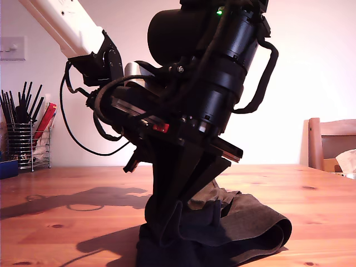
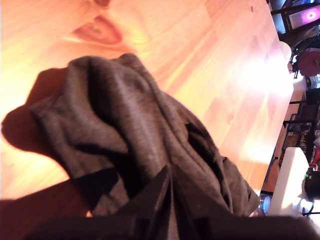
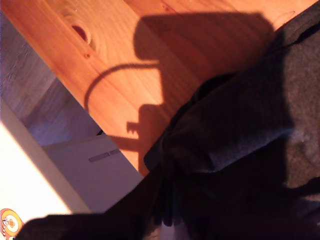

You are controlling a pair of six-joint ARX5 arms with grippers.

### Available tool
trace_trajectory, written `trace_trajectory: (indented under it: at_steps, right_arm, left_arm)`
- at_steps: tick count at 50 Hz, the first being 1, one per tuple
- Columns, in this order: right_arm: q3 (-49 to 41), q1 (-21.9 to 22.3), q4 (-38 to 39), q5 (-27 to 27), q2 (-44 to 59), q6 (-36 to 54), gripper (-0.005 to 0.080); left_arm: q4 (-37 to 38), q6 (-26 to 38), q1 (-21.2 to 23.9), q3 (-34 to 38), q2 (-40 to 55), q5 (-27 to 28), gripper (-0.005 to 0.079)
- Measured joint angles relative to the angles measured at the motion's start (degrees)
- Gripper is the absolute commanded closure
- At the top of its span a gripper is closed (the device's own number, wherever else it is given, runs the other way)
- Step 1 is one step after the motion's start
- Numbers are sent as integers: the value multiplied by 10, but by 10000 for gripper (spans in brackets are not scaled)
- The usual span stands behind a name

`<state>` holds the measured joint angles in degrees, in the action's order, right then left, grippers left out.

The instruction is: Fold the underwear in front of you. After folding it, place it to the right side.

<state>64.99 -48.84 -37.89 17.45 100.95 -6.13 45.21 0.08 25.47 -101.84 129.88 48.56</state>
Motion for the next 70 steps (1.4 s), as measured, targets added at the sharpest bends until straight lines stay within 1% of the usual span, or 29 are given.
trace_trajectory:
  at_steps: [6, 13, 23, 26, 36, 41, 46, 52, 54, 56, 60, 63, 65, 70]
  right_arm:
    - [0, 0, 5, 0, 0, 0, 765]
    - [0, 0, 14, 0, 0, 0, 765]
    - [0, -6, 13, 2, 0, -3, 765]
    - [0, -9, 11, 2, 0, -12, 765]
    - [0, -19, -3, 2, 0, -14, 765]
    - [0, -23, -12, 2, 0, -14, 765]
    - [0, -23, -19, -5, 0, -13, 765]
    - [0, -23, -23, -27, 0, -14, 762]
    - [0, -23, -24, -29, 0, -13, 740]
    - [0, -23, -26, -29, 0, -13, 699]
    - [0, -26, -34, -28, 0, -14, 561]
    - [0, -27, -39, -16, 0, -14, 484]
    - [0, -28, -40, -9, 0, -14, 453]
    - [0, -29, -42, 35, 0, -14, 431]
  left_arm:
    - [-24, 0, 9, 0, 0, -10, 762]
    - [-31, 0, 24, 0, 0, -53, 762]
    - [-45, 0, 39, 0, 0, -94, 762]
    - [-45, 0, 42, 0, 0, -116, 762]
    - [-43, 2, 50, 0, 0, -159, 762]
    - [-41, 10, 53, 0, 0, -196, 762]
    - [-27, 16, 54, 0, 0, -207, 762]
    - [-16, 19, 54, 0, 0, -217, 762]
    - [-14, 21, 54, 0, 0, -221, 762]
    - [-8, 21, 54, 0, 0, -229, 762]
    - [3, 30, 54, 0, 0, -237, 762]
    - [3, 31, 54, 0, 0, -240, 762]
    - [3, 31, 54, 0, 0, -240, 762]
    - [3, 31, 54, 0, 0, -241, 762]
